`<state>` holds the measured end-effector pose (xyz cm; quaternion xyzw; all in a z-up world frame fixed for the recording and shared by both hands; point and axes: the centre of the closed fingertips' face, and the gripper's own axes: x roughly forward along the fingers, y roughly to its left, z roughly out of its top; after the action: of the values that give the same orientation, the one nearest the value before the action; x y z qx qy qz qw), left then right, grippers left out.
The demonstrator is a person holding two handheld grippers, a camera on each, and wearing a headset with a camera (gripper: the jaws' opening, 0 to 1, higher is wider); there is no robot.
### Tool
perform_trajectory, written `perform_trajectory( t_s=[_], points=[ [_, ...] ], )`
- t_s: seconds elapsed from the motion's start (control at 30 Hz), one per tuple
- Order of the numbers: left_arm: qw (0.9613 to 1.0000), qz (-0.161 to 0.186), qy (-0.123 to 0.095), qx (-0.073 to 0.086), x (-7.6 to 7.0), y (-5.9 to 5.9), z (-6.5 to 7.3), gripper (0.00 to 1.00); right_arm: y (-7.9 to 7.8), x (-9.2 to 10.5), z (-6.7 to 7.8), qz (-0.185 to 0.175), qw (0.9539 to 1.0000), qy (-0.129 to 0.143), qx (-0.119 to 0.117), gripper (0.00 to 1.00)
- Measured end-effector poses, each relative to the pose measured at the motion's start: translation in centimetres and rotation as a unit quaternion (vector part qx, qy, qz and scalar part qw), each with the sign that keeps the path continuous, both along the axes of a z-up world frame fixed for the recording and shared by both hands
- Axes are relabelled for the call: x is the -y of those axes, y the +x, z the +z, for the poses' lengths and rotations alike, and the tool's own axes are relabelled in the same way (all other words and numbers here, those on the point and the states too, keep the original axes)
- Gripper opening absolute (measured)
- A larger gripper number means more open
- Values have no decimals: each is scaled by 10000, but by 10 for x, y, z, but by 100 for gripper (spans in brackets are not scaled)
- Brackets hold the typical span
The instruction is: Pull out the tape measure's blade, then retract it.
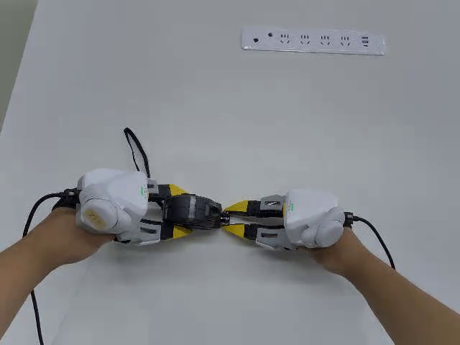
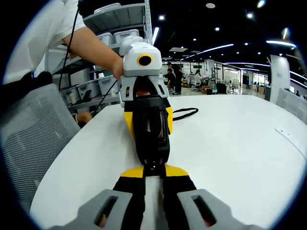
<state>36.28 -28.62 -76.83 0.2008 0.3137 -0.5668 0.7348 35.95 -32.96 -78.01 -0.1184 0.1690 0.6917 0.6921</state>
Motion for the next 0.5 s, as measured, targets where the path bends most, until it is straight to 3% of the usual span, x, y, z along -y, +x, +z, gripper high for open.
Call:
perform_trajectory(
  t_s=[0.5],
  points=[
    [10000,16,-15,2,1,0,0,31,-1,12,0,-25,10000,-5,-24,11]
  ],
)
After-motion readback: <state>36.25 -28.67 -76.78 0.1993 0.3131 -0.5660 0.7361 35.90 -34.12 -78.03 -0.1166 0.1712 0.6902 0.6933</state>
